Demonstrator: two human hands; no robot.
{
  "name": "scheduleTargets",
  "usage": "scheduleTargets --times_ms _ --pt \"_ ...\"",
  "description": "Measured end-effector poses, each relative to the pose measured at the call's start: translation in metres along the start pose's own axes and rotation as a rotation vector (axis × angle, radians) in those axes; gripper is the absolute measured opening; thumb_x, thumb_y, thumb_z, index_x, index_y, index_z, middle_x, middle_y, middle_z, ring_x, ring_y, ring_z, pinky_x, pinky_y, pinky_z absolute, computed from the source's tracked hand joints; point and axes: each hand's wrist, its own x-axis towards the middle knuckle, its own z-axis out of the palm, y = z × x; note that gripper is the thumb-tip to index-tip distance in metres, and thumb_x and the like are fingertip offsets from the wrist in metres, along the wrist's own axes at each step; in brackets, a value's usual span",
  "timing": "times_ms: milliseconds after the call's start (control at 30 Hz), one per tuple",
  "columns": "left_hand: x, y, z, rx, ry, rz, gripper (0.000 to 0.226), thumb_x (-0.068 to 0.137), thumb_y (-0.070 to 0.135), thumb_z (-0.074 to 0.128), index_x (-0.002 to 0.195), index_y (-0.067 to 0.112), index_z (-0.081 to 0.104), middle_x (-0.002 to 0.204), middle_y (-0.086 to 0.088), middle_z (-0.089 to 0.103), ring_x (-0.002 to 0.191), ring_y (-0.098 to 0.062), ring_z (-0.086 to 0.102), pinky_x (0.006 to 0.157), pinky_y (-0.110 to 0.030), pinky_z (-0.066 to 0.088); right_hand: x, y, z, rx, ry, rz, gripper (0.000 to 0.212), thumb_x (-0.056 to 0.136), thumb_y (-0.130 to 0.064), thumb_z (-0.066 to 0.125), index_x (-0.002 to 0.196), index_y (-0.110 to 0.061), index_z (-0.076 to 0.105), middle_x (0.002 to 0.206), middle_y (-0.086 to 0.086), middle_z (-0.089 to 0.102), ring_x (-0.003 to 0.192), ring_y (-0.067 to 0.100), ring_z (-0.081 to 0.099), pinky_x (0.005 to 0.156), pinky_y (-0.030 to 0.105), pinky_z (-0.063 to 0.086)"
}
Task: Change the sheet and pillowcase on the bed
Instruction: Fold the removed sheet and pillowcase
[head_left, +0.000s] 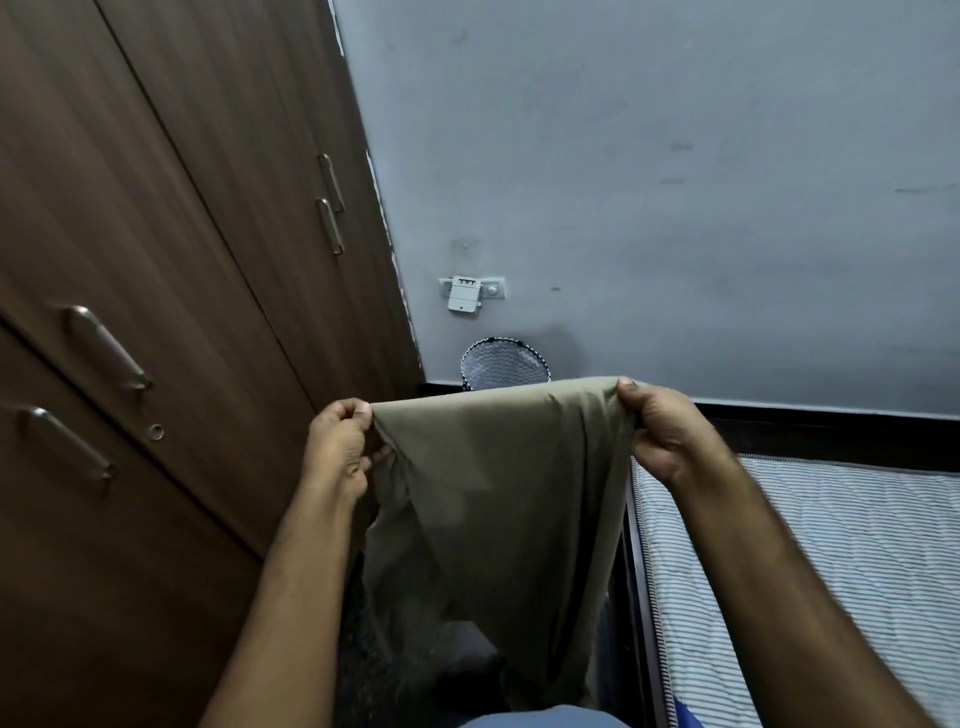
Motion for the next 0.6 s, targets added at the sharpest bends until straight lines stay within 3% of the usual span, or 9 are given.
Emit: scheduleTargets --times_ms 100,167,233,300,400,533,600 --pt "0.006 -0.002 -0.003 0.088 0.129 0.098 0.025 0.099 0.011 0.057 0.076 0.02 0.058 0.08 -0.003 0.056 0.074 -0.021 0.053 0.071 -0.045 0.055 -0.002 -0.001 0.001 -0.182 0.033 -0.233 0.014 0.098 -0.005 0.059 0.088 -0.002 0.069 0.069 0.007 0.071 0.058 0.012 0.064 0.053 0.021 0.054" --pt "0.017 -0.007 -0.007 0.172 0.158 0.117 0.02 0.093 0.018 0.06 0.074 0.025 0.062 0.083 -0.005 0.059 0.078 -0.024 0.054 0.072 -0.05 0.056 -0.004 -0.006 0.001 -0.177 0.027 -0.26 0.013 0.096 -0.005 0.063 0.085 -0.005 0.07 0.064 0.004 0.071 0.055 0.01 0.065 0.052 0.021 0.054" --pt "0.025 -0.011 -0.005 0.193 0.159 0.101 0.019 0.094 0.021 0.057 0.075 0.025 0.06 0.085 -0.005 0.058 0.08 -0.024 0.053 0.064 -0.04 0.05 -0.005 -0.01 0.003 -0.152 -0.001 -0.229 0.015 0.096 -0.005 0.062 0.084 -0.006 0.069 0.062 0.003 0.07 0.052 0.01 0.064 0.049 0.021 0.053" --pt "0.019 -0.008 0.002 0.183 0.156 0.083 0.021 0.099 0.02 0.053 0.079 0.023 0.055 0.089 -0.006 0.056 0.081 -0.023 0.052 0.066 -0.035 0.045 -0.003 -0.009 0.003 -0.194 -0.018 -0.224 0.017 0.098 -0.008 0.06 0.083 -0.007 0.068 0.062 0.002 0.07 0.053 0.009 0.063 0.049 0.02 0.052" --pt "0.016 -0.009 0.007 0.253 0.185 0.119 0.019 0.101 0.017 0.05 0.083 0.022 0.054 0.094 -0.008 0.058 0.083 -0.022 0.052 0.067 -0.032 0.045 0.004 -0.003 0.001 -0.33 -0.003 -0.301 0.022 0.101 -0.013 0.057 0.08 -0.011 0.065 0.069 0.002 0.066 0.063 0.011 0.057 0.058 0.023 0.046" --pt "0.011 -0.008 0.015 0.393 0.215 0.196 0.016 0.1 0.018 0.05 0.085 0.019 0.054 0.101 -0.009 0.061 0.093 -0.028 0.058 0.085 -0.039 0.054 0.021 0.0 -0.003 -0.649 0.131 -0.5 0.026 0.094 -0.034 0.054 0.083 -0.012 0.061 0.076 -0.005 0.061 0.075 0.01 0.052 0.072 0.032 0.041" --pt "0.01 -0.006 0.02 0.402 0.189 0.184 0.013 0.103 0.019 0.048 0.092 0.017 0.054 0.097 -0.006 0.058 0.089 -0.023 0.054 0.076 -0.033 0.049 0.028 0.002 -0.007 -0.711 0.154 -0.517 0.03 0.088 -0.041 0.049 0.086 -0.014 0.06 0.082 -0.002 0.067 0.081 0.012 0.057 0.077 0.037 0.046"
